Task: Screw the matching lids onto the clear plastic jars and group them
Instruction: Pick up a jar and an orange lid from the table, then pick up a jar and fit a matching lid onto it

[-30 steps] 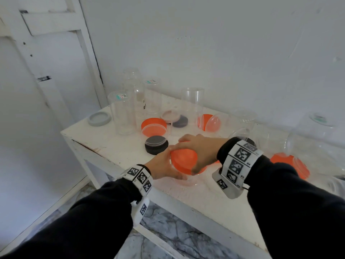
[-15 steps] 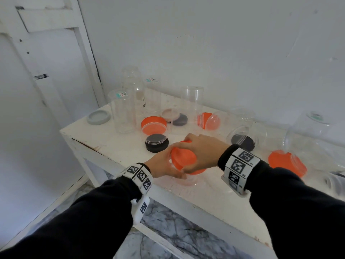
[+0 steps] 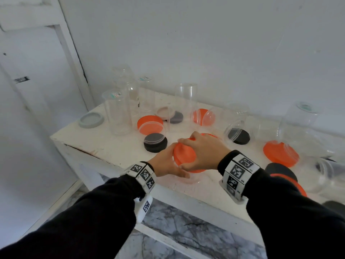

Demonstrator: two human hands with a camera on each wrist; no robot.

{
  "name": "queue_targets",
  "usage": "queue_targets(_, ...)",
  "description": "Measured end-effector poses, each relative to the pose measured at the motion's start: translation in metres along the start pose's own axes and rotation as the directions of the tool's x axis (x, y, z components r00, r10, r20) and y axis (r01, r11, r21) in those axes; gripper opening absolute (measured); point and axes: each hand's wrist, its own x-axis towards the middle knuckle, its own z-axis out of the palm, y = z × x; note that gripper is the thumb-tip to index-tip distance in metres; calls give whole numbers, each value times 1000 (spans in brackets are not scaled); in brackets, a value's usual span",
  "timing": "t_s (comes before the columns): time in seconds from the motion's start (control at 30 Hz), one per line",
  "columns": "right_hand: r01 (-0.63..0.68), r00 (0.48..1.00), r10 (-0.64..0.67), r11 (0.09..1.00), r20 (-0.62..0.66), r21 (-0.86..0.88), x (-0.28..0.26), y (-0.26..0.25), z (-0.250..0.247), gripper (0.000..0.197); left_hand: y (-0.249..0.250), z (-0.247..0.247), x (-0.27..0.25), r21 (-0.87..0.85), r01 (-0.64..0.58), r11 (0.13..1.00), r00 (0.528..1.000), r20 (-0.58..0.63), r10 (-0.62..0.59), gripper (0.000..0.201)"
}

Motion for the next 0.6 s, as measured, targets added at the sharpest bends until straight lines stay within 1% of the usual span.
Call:
queue_targets(0.1,-59,998,60,998,-26,28,-6,-2,0,82,1,-5,3,41,-25,999,997,69,22,117)
queue_targets(0.2,-134,989,139,987,-49,91,-16,0,-3,85,5,-12,6,56,-100,993,990,109,94,114)
queue_targets(0.23,-166,983,175,977,-61,133,-21,2,-6,86,8,-16,7,49,-127,991,985,120,120,108)
queue_targets(0.33,-251,951,289,927,-107,278,-34,15,-17,90,21,-32,14,-15,-163,986,978,129,164,78)
queue_targets(0.4,-290,918,363,889,-160,355,-43,27,-24,93,30,-45,23,-28,-189,982,978,80,191,63)
queue_targets(0.47,-325,874,436,853,-214,409,-49,42,-30,97,36,-56,37,-2,-227,974,974,-15,227,49)
queue_targets(0.53,-345,834,488,826,-258,445,-53,57,-34,99,41,-61,54,15,-278,960,951,-140,277,41)
queue_targets(0.6,-352,798,524,806,-298,475,-53,72,-39,101,47,-62,68,102,-317,943,915,-228,333,38)
